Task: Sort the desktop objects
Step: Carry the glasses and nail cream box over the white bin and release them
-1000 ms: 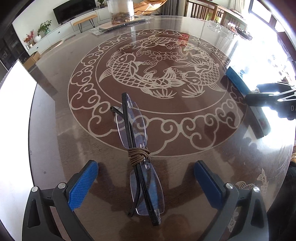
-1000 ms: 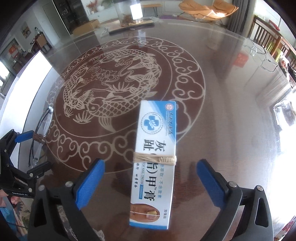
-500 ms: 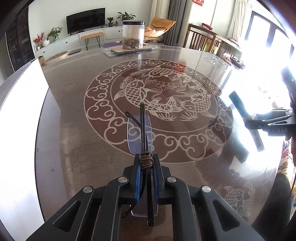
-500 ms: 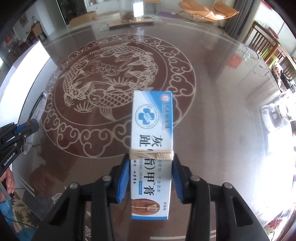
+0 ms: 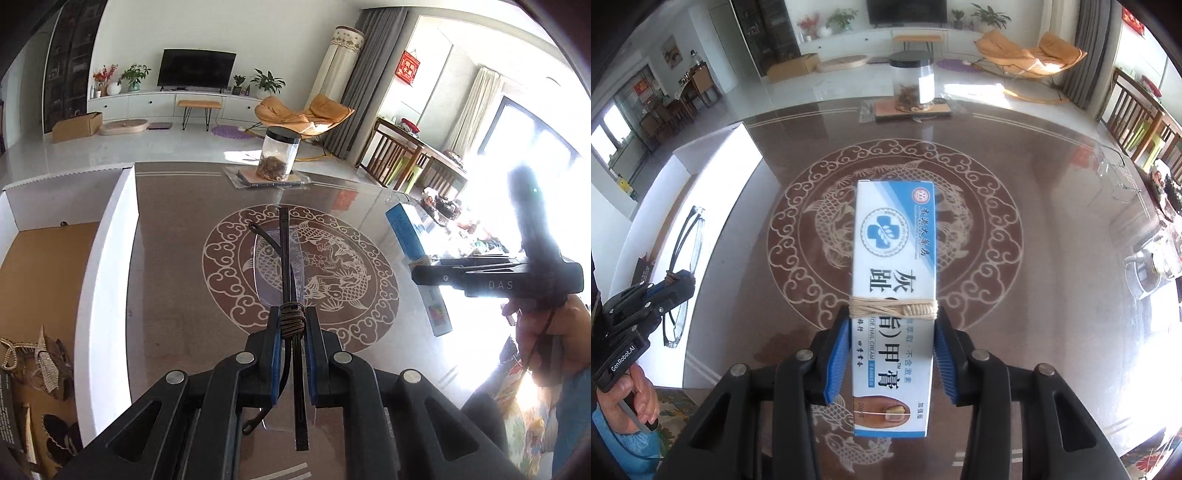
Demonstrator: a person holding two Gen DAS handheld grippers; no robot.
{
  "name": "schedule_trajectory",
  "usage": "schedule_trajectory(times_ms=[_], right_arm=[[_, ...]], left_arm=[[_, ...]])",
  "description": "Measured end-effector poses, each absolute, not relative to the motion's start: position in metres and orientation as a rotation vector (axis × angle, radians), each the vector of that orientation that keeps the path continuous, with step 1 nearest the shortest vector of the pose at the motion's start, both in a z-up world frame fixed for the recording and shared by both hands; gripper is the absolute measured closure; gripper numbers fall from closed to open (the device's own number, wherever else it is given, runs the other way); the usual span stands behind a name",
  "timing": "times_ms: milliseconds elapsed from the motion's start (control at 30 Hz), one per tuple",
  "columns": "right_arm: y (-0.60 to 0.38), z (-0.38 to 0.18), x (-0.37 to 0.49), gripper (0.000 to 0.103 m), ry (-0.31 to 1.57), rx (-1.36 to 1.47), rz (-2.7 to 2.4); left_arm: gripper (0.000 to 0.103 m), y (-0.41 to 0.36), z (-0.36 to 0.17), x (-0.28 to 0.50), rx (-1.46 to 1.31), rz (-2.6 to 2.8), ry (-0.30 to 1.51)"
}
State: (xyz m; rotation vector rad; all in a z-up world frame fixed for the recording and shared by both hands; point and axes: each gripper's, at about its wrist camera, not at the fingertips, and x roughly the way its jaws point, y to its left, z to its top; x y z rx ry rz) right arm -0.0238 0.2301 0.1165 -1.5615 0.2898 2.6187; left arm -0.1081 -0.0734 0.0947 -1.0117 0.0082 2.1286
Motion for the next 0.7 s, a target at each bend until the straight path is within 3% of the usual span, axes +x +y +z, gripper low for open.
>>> schedule_trajectory(times_ms=[167, 333, 633, 700], right_arm=[[0.137, 0.156, -0.090, 0.060, 0.275, -1.530, 2.866], [0.027, 0.167, -0.149, 0.060, 0.279, -1.613, 3.074], [-0.104, 0.100, -0.208, 0.059, 0.129, -1.836, 3.115], [-0.113, 0.078, -0.216, 0.056, 0.099, -1.908, 3.059]], left_arm=[[0.092, -0.158, 0.125, -0.143, -1.021, 2.287, 0.010], [0.092, -0.238, 0.111, -0.173, -1.149, 2.456, 0.040], [0.090, -0.287, 0.042, -0.186, -1.468, 2.469, 0.042], [0.077, -0.289, 0.032, -0.190, -1.541, 2.479, 0.068]])
